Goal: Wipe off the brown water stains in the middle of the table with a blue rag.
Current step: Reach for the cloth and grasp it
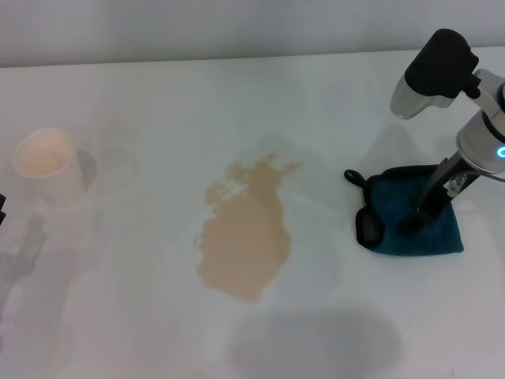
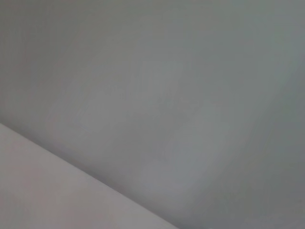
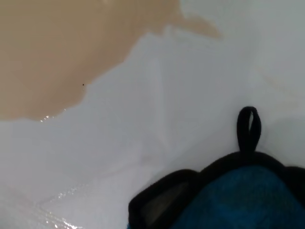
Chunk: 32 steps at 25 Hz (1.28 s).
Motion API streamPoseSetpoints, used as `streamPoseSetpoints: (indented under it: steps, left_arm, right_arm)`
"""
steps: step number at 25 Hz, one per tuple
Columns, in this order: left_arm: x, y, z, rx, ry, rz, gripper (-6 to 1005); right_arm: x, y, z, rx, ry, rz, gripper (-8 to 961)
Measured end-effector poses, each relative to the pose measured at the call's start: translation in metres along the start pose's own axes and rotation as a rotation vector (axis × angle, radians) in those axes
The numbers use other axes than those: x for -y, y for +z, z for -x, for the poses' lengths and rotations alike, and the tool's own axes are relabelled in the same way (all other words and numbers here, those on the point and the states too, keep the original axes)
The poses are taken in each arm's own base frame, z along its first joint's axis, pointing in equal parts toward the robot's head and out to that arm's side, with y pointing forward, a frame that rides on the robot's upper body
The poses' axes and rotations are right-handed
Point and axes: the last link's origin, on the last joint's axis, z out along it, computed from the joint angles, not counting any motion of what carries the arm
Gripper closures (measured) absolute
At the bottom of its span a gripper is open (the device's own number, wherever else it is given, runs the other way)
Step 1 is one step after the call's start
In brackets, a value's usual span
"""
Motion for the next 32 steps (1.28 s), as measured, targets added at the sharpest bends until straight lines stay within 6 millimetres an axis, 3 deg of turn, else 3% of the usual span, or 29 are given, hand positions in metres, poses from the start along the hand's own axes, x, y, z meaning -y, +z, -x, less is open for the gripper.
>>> streamPoseSetpoints:
  steps: [20,26,32]
  left_arm:
    - [0.001,-0.0002,-0.0011,-0.002,0.004,-0.001,117]
    - [0.0012,-0.0005,-0.001,-0.002,0.004,-0.001,118]
    - [0.0013,-0.0008,-0.0009,-0.002,0.004,-0.002,118]
  right_arm:
    - [0.0021,0.0011,-0.0014,0.002,0.003,-0.01,517]
    - [0.002,0.0008,-0.0009,0.005,0.012,-0.01,765]
    - [0.0021,0.0014,-0.0014,0.005,0.025,-0.014,763]
